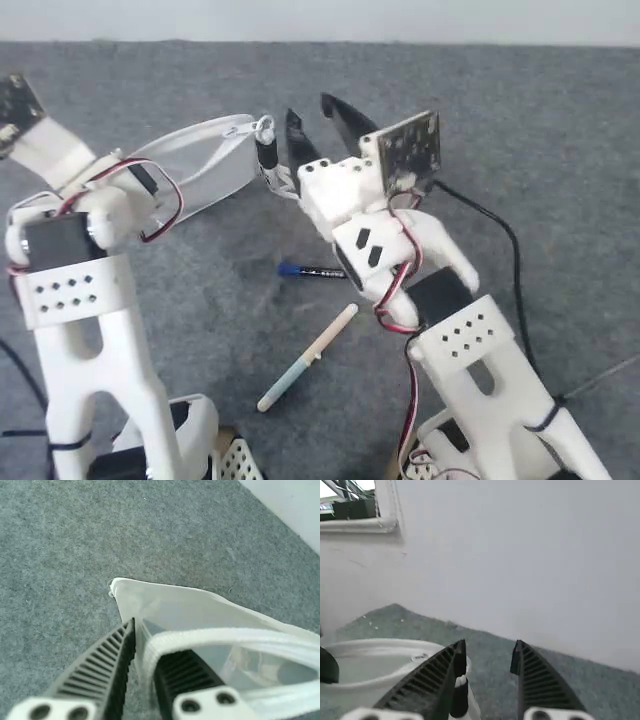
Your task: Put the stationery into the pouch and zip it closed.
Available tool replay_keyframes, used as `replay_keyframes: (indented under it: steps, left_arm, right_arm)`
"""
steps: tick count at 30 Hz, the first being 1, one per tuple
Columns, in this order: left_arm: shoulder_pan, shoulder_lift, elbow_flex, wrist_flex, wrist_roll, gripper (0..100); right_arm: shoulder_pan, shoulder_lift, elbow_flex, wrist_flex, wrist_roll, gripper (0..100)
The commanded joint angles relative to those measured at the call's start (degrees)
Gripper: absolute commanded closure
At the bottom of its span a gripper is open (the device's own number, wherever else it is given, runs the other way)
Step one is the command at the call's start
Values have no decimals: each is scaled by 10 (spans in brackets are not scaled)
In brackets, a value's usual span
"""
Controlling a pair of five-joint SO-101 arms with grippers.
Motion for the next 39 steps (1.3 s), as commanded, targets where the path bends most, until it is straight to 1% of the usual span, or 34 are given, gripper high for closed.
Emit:
replay_keyframes:
  steps: [1,7,10,13,25,27,33,36,39]
  left_arm:
    - [-3,-5,-8,-17,11,988]
    - [-4,-5,-5,-18,11,988]
    - [-7,-5,7,-38,11,988]
    - [-25,-5,9,-45,11,988]
    - [-35,-5,8,-46,11,988]
    - [-35,-5,9,-46,11,988]
    - [-35,-5,10,-46,11,988]
    - [-35,-5,10,-45,11,988]
    - [-35,-5,10,-45,11,988]
  right_arm:
    - [12,-28,-39,37,-8,857]
    - [16,11,-41,75,-7,857]
    - [30,65,-48,75,-7,857]
    - [45,127,-65,79,-10,857]
    - [41,349,-164,82,-7,861]
    - [41,375,-193,113,-7,861]
    - [41,466,-335,281,-11,858]
    - [42,520,-396,328,-11,858]
    - [42,572,-440,350,-11,858]
